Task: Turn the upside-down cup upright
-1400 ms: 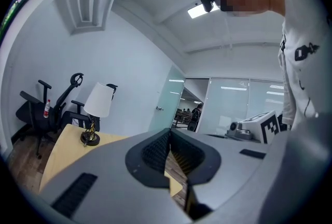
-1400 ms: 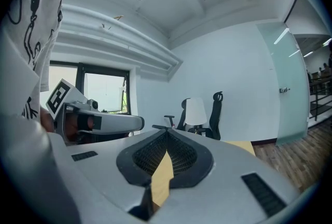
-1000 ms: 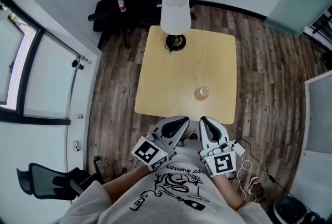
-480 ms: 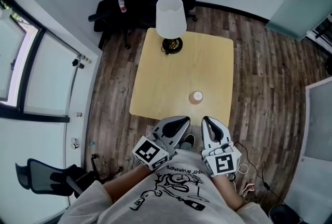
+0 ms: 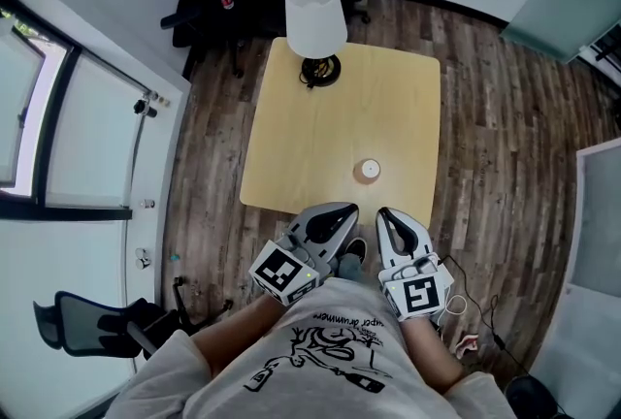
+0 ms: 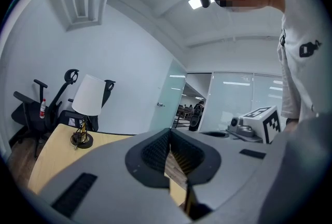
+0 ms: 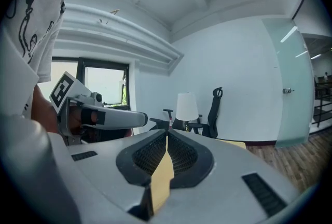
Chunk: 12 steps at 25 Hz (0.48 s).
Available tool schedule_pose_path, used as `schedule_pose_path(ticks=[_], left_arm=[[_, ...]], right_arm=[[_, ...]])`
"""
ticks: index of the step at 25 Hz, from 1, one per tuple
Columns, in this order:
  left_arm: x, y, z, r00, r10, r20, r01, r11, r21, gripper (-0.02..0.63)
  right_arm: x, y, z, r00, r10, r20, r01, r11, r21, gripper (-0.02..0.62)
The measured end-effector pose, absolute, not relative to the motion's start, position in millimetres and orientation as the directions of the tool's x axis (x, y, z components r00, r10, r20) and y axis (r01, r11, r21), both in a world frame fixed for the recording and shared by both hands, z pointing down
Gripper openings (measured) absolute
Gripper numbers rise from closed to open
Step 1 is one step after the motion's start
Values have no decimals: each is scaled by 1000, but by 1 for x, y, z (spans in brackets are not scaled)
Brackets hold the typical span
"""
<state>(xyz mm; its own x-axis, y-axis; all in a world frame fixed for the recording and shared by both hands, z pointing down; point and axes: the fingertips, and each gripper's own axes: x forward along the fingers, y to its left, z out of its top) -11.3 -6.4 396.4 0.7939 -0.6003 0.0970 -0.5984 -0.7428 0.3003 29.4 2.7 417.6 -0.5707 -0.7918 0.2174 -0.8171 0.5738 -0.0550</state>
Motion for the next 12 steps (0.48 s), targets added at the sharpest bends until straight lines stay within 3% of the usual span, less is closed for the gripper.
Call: schedule_pose_path(ticks=[12], left_arm=[[-8,-33,440,791,-593,150,-610,-743,277,11]], right_arm=[[48,-20,470,-565,-769,299,-814,579,-47,26]])
